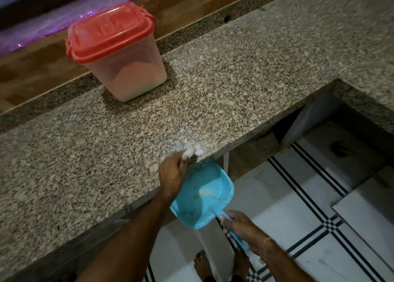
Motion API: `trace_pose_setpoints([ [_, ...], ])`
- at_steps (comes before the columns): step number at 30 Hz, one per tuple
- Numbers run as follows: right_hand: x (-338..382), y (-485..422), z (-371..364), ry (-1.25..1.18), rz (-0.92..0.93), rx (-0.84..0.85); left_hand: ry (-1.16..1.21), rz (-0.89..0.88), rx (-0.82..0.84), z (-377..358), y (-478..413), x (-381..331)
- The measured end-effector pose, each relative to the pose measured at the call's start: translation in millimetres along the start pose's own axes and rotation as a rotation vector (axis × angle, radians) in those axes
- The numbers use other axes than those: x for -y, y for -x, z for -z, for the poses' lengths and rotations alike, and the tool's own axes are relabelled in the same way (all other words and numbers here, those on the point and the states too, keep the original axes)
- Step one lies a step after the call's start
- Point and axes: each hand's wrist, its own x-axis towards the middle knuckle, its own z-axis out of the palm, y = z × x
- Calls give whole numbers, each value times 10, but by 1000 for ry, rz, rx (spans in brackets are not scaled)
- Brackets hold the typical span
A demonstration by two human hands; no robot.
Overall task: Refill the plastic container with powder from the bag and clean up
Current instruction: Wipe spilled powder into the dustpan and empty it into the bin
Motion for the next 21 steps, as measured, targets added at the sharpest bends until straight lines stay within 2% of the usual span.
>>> trace_pose_setpoints([
  [4,-23,-13,-29,18,-10,6,55,-121,278,66,-297,22],
  [6,-24,-22,-46,37,-23,-4,49,-95,433,108,-423,63],
  [8,8,-25,-47,55,-22,-9,48,-58,485,127,-491,36],
  [13,33,-25,-6,78,3,-2,65,-130,281,35,-167,-37],
  [18,30,13,20,43,3,23,-24,-133,201,74,346,-110],
  [21,80,23,3,33,15,35,92,-20,56,295,341,30],
])
